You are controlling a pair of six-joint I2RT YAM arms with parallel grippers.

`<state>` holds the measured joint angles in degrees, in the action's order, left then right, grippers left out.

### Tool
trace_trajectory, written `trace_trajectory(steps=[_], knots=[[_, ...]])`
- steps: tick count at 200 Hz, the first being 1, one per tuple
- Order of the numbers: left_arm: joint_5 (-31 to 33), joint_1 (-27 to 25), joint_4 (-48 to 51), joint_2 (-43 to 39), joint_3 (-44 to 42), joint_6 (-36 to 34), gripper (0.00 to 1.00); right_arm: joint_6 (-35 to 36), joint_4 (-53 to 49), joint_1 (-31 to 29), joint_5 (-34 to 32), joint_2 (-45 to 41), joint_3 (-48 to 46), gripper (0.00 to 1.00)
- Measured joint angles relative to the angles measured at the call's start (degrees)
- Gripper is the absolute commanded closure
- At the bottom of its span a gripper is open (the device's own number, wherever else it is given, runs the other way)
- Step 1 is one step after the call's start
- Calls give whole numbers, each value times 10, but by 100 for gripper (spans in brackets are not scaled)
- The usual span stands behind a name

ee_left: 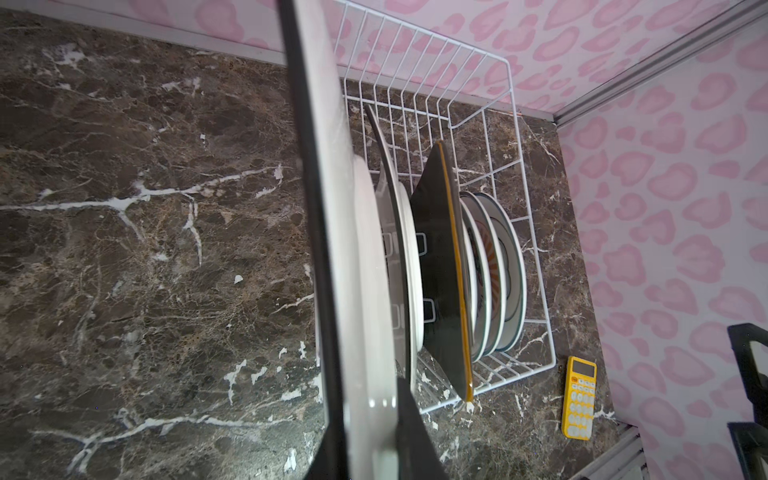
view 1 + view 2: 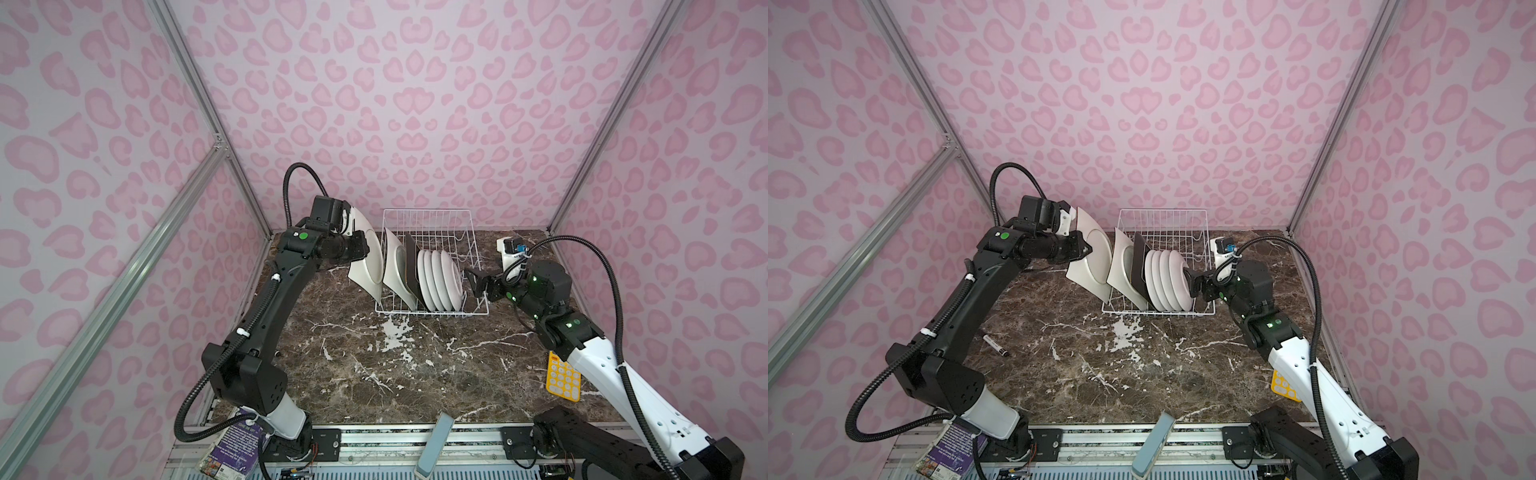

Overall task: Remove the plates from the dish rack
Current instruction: 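Lift the square white plate up out of the rack with the left gripper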

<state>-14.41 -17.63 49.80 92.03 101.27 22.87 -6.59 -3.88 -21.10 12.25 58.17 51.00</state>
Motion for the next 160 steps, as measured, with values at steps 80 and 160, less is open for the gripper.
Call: trace_trajectory(steps=[80, 160], knots=[[22, 10, 22, -15, 90, -23, 96, -18, 4, -1, 9, 18, 19, 1], [43, 7, -36, -91, 24, -163, 97, -78, -5, -1, 24, 52, 67, 0]])
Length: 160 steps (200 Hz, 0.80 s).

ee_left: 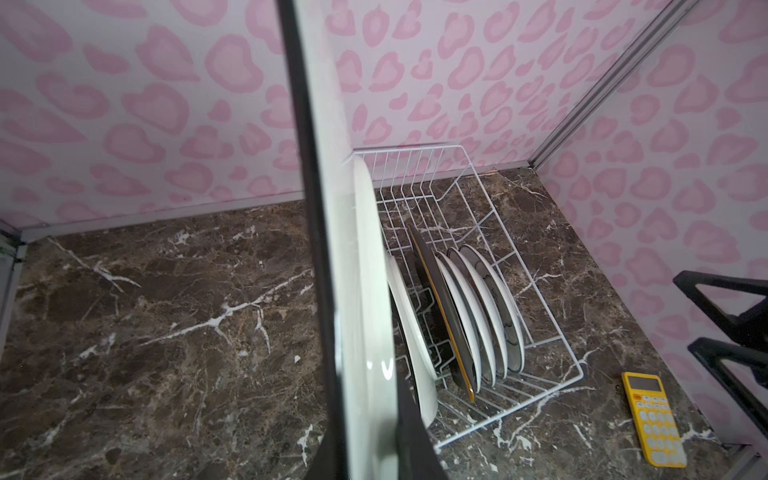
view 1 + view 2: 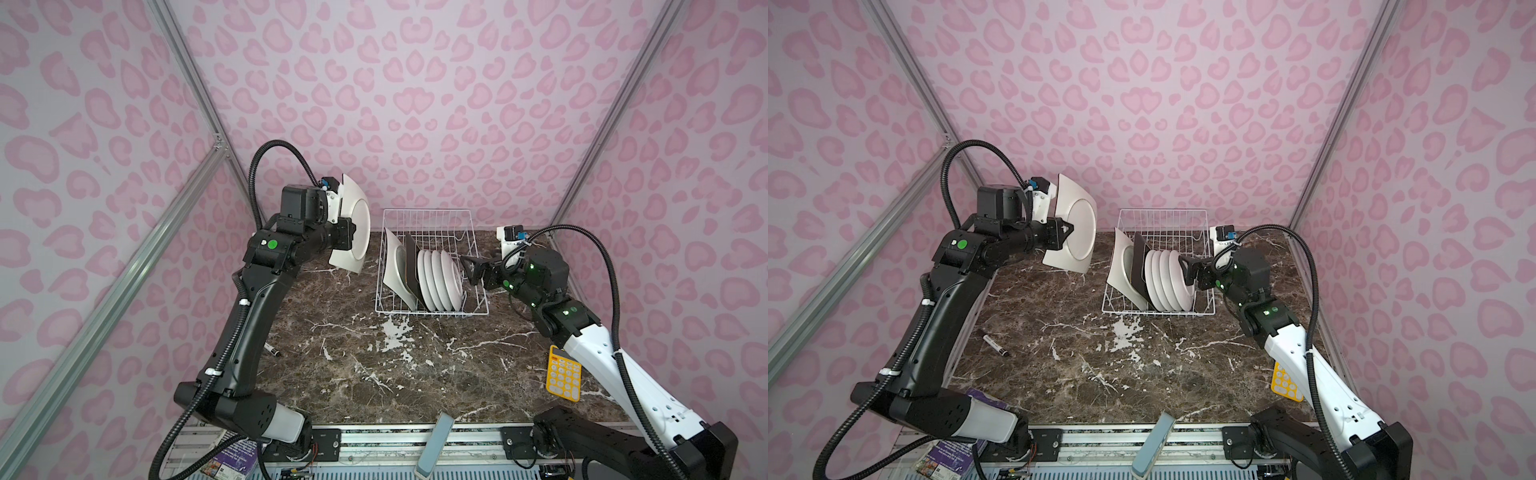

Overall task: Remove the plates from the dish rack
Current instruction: 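Lift the square white plate up out of the rack with the left gripper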

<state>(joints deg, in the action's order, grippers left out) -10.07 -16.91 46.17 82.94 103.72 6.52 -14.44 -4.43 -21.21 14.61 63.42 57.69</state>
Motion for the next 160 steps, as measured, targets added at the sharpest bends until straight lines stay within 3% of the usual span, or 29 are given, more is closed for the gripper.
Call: trace_trajectory(steps=[50, 111, 160], knots=[[5, -16, -130, -106, -149, -116, 97, -49, -20, 0, 15, 29, 44, 1], [-4, -29, -231, -149, -225, -247, 96, -126, -40, 3, 33, 56, 88, 0], [-6, -70, -279, -186, -314, -376, 96, -184, -42, 22, 66, 65, 106, 0]])
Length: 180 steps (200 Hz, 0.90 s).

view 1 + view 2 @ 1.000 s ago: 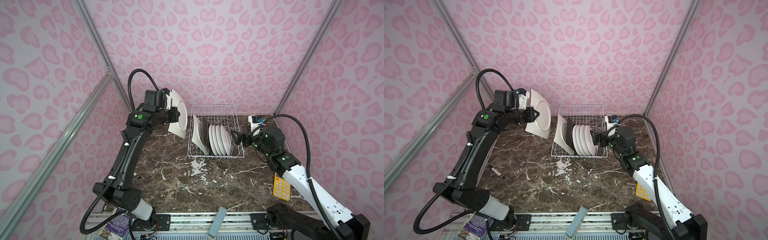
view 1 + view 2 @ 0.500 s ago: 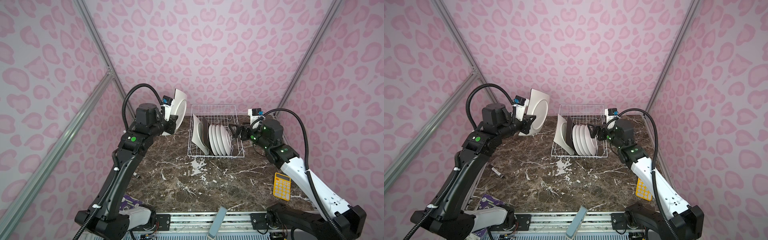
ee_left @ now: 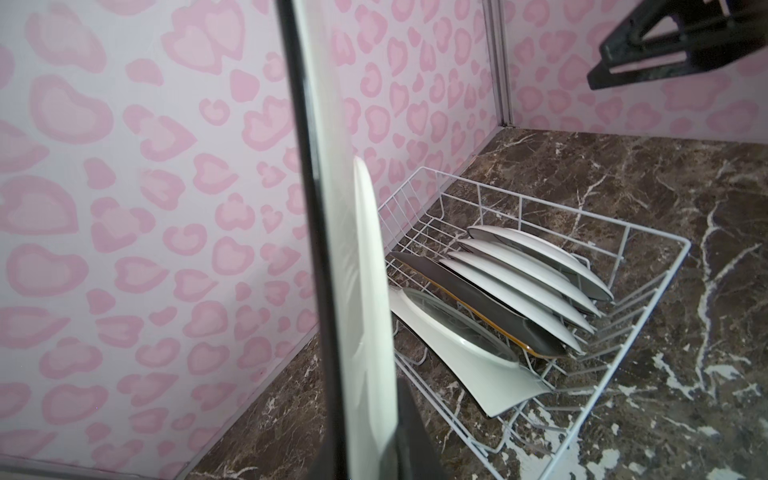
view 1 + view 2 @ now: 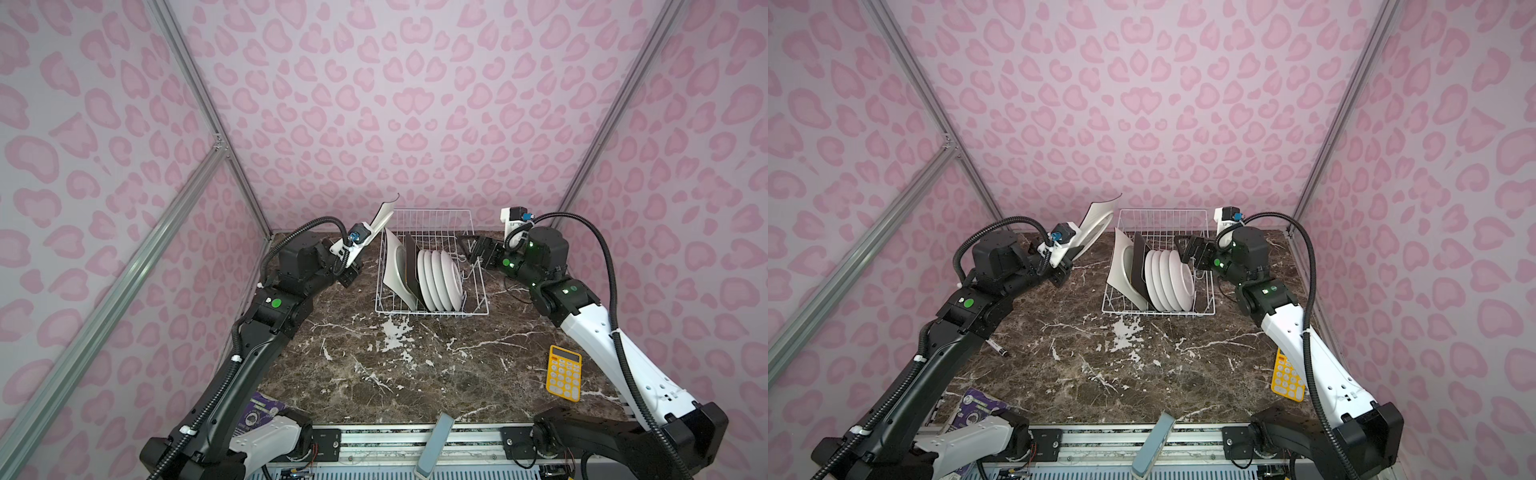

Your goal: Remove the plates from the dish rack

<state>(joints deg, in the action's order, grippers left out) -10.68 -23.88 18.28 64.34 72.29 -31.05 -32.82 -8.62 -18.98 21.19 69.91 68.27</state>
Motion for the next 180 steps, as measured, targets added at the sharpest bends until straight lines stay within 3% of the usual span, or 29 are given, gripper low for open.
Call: trace_trajectory(steps=[91, 180], knots=[[105, -110, -182, -18, -140, -262, 96, -83, -12, 28, 115, 53, 74, 4], [173, -172, -351, 30, -221, -435, 97, -96, -45, 18, 174, 98, 91, 7]])
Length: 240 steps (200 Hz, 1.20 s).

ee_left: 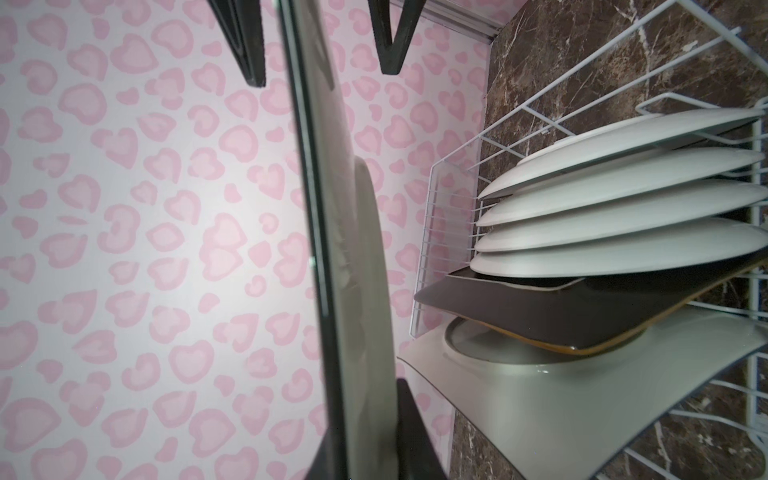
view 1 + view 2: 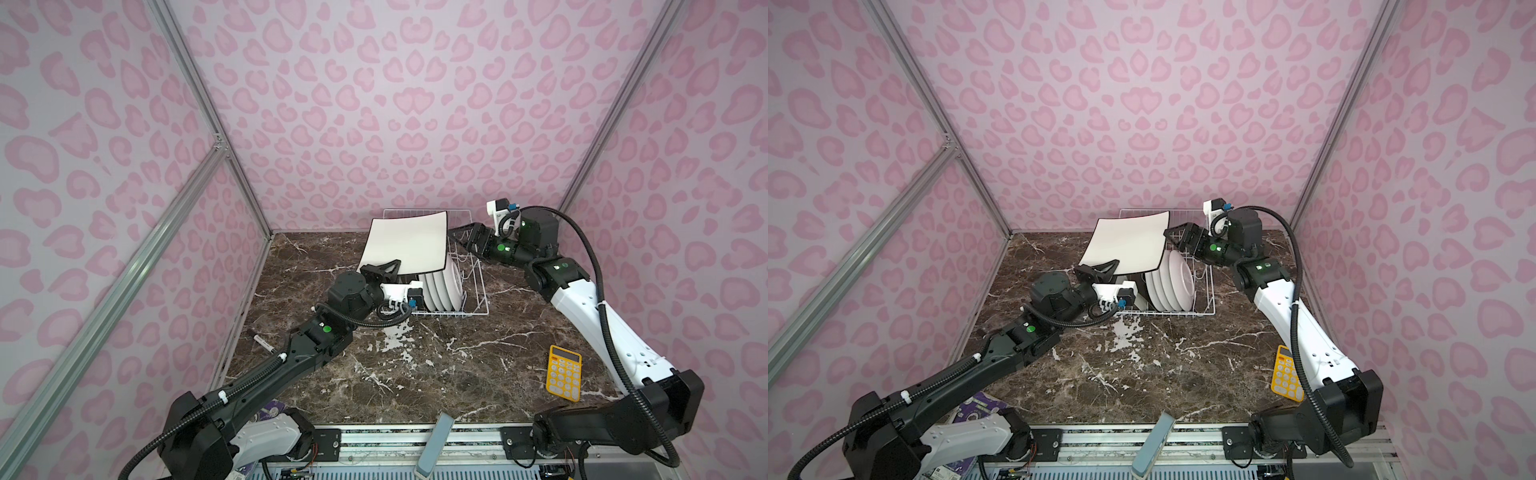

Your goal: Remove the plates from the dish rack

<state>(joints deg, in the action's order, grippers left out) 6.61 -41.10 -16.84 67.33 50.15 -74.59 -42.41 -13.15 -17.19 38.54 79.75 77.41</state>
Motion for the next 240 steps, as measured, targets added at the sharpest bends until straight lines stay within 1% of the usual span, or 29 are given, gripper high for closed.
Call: trace_trajectory(steps=[24, 35, 99, 134, 159, 205, 240], knots=[[6, -10, -25, 12, -7, -20, 97, 0, -3, -11, 5, 15, 2, 13], [9, -14, -41, 18, -10, -24, 97, 0, -6, -16, 5, 24, 3, 14], [13, -24, -79, 24, -30, -50, 97, 0, -18, -38, 10, 60, 11, 29], [13, -25, -85, 25, -38, -51, 97, 0, -19, -43, 18, 74, 14, 41], [13, -25, -85, 26, -38, -51, 97, 0, -20, -47, 23, 82, 20, 43], [26, -25, -85, 35, -40, -52, 97, -1, -18, -55, 32, 88, 21, 58], [29, -25, -85, 41, -41, -54, 97, -9, -21, -57, 36, 90, 21, 75]])
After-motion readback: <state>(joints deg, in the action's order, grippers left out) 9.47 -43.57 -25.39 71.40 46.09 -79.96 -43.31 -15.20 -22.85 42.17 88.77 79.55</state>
